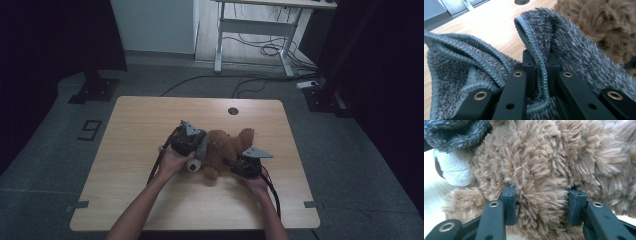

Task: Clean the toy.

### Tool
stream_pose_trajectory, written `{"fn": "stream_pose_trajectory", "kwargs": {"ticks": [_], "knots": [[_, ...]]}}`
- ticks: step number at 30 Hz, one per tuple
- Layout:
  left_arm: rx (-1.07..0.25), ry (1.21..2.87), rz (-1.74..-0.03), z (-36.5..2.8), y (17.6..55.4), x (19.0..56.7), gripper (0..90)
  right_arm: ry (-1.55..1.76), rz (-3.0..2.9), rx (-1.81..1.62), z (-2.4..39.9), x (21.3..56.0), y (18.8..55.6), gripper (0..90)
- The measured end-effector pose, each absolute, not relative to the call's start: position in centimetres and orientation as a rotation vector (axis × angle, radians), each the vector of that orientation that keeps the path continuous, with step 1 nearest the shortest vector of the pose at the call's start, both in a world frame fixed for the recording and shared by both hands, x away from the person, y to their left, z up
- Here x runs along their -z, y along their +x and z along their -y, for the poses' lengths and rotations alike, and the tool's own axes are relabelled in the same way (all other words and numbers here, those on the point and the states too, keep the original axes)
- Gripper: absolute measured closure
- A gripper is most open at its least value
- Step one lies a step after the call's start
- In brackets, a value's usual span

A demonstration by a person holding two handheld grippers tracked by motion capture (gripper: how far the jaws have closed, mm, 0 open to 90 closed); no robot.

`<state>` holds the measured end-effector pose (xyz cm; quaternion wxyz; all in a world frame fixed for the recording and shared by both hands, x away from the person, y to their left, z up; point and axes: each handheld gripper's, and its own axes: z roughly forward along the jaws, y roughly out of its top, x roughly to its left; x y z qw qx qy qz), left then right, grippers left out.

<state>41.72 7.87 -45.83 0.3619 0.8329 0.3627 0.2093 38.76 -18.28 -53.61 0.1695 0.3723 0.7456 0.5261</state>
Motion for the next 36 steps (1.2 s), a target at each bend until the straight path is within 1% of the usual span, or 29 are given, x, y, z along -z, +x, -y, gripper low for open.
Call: {"fn": "stream_pose_trajectory", "kwargs": {"ticks": [2,5,9,12,16,22,23,24,25,26,27,28,29,30,31,33,36], "knots": [[-0.518,2.130,-0.935,-8.1,41.3,46.0,82.1,1.055,-2.130,-1.489,18.4,53.6,38.5,51.7],[-0.511,2.106,-0.929,-8.5,40.5,46.4,82.3,1.062,-2.141,-1.476,18.5,53.3,38.0,43.0],[-0.521,2.090,-0.911,-8.7,39.3,46.7,82.6,1.112,-2.079,-1.557,20.8,52.4,36.8,38.0],[-0.529,2.075,-0.891,-8.7,38.3,47.0,82.7,1.165,-1.984,-1.641,23.0,51.0,36.1,29.3],[-0.551,2.065,-0.862,-8.6,36.9,47.2,82.7,1.192,-1.895,-1.656,24.2,49.4,35.9,20.4],[-0.540,2.054,-0.846,-8.8,35.7,47.3,82.7,1.183,-1.897,-1.653,23.9,48.0,36.9,16.5],[-0.540,2.052,-0.843,-8.8,35.4,47.4,82.7,1.178,-1.911,-1.654,23.8,47.9,37.0,17.6],[-0.534,2.047,-0.839,-8.9,35.1,47.5,82.7,1.170,-1.931,-1.654,23.6,47.9,37.1,21.8],[-0.531,2.042,-0.835,-8.9,34.9,47.5,82.7,1.139,-1.976,-1.656,23.2,48.0,37.0,28.4],[-0.529,2.042,-0.832,-9.0,34.7,47.6,82.7,1.104,-2.026,-1.646,22.8,48.2,36.8,31.2],[-0.530,2.040,-0.829,-9.1,34.4,47.6,82.6,1.082,-2.063,-1.624,22.4,48.4,36.7,32.2],[-0.530,2.036,-0.828,-9.2,34.2,47.7,82.7,1.060,-2.122,-1.567,21.6,48.9,36.4,34.9],[-0.526,2.033,-0.827,-9.3,34.1,47.8,82.6,1.062,-2.161,-1.519,21.2,49.5,36.2,39.6],[-0.522,2.032,-0.827,-9.5,34.0,47.8,82.6,1.072,-2.186,-1.503,20.9,50.0,36.0,44.5],[-0.519,2.029,-0.828,-9.6,33.8,47.9,82.6,1.084,-2.198,-1.508,20.8,50.5,35.8,47.6],[-0.501,2.024,-0.824,-9.8,33.5,48.0,82.6,1.109,-2.196,-1.550,20.9,51.3,35.3,51.9],[-0.492,2.024,-0.816,-9.9,32.9,48.2,82.6,1.133,-2.194,-1.590,20.9,52.4,34.6,55.7]]}}
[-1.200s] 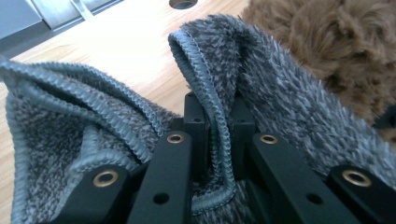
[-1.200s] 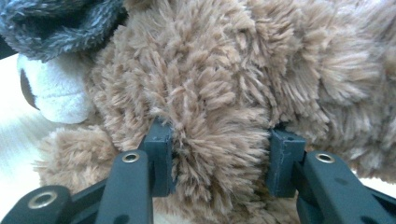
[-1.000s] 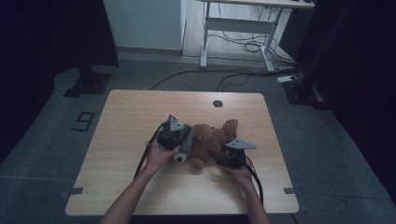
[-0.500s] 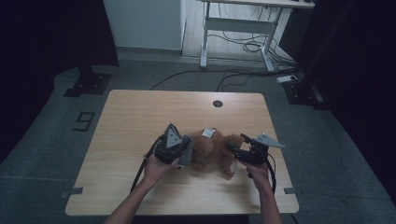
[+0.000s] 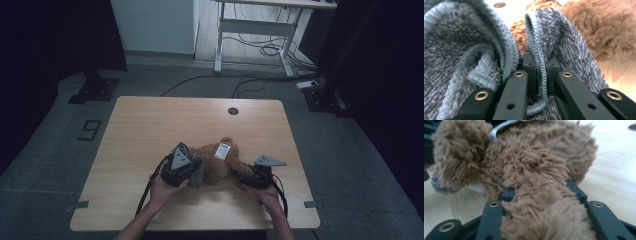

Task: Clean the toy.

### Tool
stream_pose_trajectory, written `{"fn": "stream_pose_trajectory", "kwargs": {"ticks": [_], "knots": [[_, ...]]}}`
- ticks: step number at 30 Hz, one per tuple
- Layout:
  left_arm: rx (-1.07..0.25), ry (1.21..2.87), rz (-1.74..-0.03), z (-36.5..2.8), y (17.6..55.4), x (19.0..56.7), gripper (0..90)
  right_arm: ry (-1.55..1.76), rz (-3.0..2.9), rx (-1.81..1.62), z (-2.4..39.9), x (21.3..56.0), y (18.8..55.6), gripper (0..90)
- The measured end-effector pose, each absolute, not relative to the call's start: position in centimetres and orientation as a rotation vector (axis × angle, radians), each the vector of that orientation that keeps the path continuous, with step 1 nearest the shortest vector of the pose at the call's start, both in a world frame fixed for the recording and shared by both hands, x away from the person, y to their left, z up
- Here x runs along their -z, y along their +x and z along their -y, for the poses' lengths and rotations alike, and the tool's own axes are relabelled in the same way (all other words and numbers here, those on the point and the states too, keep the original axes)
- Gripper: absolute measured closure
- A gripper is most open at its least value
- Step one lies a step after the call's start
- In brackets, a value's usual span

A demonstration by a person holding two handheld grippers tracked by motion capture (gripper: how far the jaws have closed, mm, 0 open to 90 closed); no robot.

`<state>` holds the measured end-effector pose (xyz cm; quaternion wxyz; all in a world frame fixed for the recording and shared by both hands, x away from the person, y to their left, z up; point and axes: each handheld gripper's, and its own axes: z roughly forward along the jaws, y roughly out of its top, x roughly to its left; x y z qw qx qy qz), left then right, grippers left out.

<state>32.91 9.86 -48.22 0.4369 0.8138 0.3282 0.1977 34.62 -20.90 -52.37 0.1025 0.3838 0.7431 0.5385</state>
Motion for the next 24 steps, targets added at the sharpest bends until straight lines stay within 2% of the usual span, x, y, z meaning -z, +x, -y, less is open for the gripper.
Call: {"fn": "stream_pose_trajectory", "kwargs": {"ticks": [10,15,24], "knots": [[-0.472,2.010,-0.801,-10.1,32.0,48.8,82.7,1.153,-2.184,-1.579,20.1,53.8,33.6,60.2],[-0.504,1.999,-0.804,-9.7,32.3,49.2,82.8,1.151,-2.141,-1.530,19.3,54.2,33.3,61.8],[-0.626,2.016,-0.791,-6.9,34.9,49.9,83.0,1.185,-2.059,-1.447,20.1,53.9,36.4,62.1]]}}
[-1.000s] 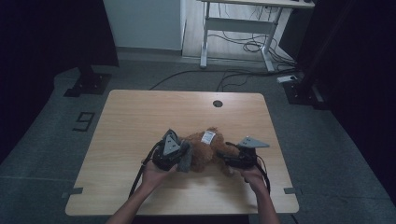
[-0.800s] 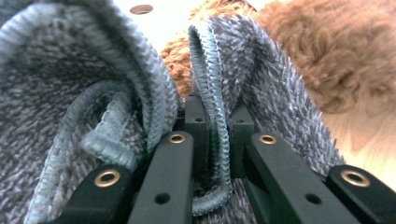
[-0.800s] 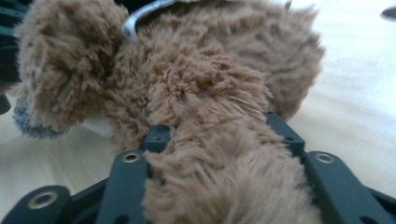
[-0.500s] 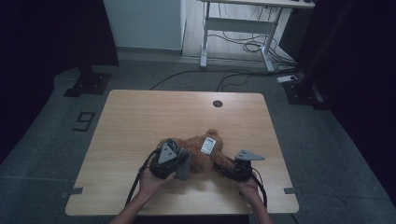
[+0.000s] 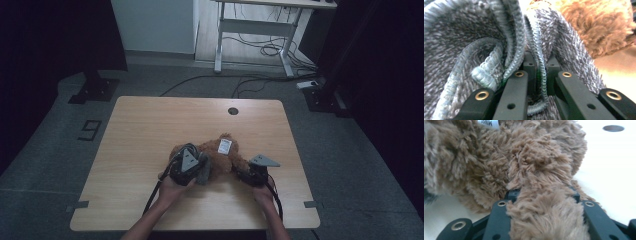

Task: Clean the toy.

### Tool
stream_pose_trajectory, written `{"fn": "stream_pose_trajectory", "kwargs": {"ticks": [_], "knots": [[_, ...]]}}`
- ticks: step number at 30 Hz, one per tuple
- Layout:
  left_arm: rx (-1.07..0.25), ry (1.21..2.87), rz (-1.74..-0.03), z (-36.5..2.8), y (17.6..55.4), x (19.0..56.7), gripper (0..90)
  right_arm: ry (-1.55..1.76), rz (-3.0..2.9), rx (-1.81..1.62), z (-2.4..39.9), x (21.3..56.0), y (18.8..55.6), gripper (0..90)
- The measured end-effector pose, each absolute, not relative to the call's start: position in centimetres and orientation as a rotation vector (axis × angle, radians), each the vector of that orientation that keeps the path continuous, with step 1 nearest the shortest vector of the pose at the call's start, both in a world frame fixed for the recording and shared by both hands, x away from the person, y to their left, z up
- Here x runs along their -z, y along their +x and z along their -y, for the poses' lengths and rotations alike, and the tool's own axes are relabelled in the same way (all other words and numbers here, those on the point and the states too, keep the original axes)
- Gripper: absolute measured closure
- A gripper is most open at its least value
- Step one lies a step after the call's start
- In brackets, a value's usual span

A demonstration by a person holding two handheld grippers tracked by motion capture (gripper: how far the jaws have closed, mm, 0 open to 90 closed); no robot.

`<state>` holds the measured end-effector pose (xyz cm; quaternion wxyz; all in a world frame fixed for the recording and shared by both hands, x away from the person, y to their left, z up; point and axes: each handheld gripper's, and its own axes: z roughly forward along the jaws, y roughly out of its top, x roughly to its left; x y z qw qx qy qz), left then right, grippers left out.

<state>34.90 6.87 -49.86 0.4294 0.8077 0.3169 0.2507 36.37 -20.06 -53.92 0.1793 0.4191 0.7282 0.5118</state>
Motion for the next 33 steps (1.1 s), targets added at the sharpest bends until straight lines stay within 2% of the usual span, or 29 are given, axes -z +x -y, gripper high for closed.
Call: {"fn": "stream_pose_trajectory", "kwargs": {"ticks": [3,8,13,18,22,26,29,33], "knots": [[-0.589,2.019,-0.809,-6.4,36.0,49.5,83.0,1.228,-2.029,-1.459,20.7,53.9,37.5,62.1],[-0.433,1.976,-0.838,-8.5,36.6,46.8,82.4,1.209,-2.039,-1.490,21.0,53.8,37.2,61.7],[-0.489,1.922,-0.824,-9.7,36.7,42.5,82.0,1.166,-2.064,-1.513,21.4,53.7,36.6,61.2],[-0.438,1.934,-0.805,-8.4,39.2,39.9,81.8,1.134,-2.087,-1.527,21.7,53.7,36.3,60.8],[-0.382,2.006,-0.767,-4.7,40.6,40.3,81.7,1.126,-2.085,-1.522,21.6,53.7,36.4,60.7],[-0.317,2.105,-0.730,-0.8,40.8,42.7,81.3,1.136,-2.080,-1.529,21.6,53.7,36.4,60.7],[-0.378,2.178,-0.688,1.0,39.9,44.7,81.4,1.147,-2.087,-1.508,21.6,53.7,36.4,60.7],[-0.449,2.205,-0.674,0.6,38.8,44.8,81.9,1.162,-2.093,-1.520,21.8,53.8,36.4,60.6]]}}
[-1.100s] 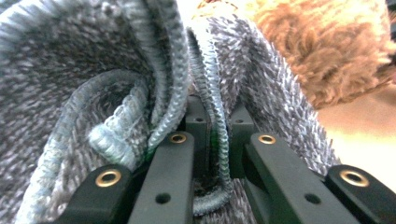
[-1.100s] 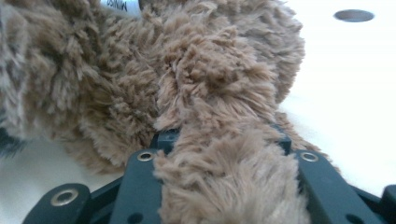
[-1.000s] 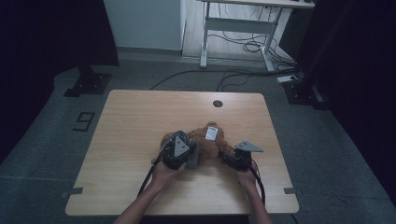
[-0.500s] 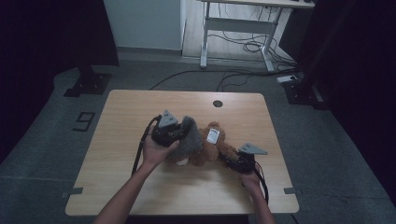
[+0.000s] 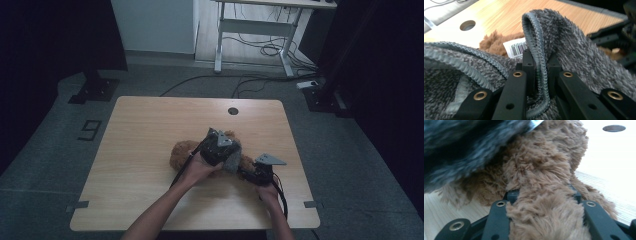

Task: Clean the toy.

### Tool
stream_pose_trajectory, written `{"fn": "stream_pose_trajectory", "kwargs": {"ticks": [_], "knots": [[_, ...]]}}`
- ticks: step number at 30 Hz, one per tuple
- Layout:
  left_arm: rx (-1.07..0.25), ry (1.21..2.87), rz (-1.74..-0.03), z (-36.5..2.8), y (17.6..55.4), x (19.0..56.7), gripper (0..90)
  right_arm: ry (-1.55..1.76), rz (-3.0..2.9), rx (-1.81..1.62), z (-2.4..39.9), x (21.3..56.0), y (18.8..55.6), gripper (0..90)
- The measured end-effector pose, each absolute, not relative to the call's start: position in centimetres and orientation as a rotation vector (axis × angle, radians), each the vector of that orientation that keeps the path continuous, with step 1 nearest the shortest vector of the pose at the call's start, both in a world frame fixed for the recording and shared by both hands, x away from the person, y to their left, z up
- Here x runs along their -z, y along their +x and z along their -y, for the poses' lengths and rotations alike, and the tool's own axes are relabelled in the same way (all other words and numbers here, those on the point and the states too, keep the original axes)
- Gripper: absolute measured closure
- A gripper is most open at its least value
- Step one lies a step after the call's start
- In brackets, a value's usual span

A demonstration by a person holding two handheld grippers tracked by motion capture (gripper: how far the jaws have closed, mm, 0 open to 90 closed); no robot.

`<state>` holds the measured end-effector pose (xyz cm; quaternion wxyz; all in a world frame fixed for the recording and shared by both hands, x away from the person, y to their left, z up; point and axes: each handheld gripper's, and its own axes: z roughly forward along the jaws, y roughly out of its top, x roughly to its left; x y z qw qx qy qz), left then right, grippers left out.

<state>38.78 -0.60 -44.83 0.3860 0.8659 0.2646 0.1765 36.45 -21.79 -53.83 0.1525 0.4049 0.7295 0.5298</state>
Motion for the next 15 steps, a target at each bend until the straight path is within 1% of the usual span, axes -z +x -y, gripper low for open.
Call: {"fn": "stream_pose_trajectory", "kwargs": {"ticks": [11,13,15], "knots": [[-0.481,2.214,-0.741,-4.4,37.0,45.3,82.1,1.176,-2.097,-1.572,22.3,54.0,36.6,60.3],[-0.510,2.224,-0.760,-5.6,36.8,45.1,82.1,1.178,-2.099,-1.577,22.3,54.0,36.5,60.3],[-0.506,2.217,-0.779,-6.7,37.0,44.8,81.9,1.187,-2.097,-1.593,22.3,54.1,36.6,60.4]]}}
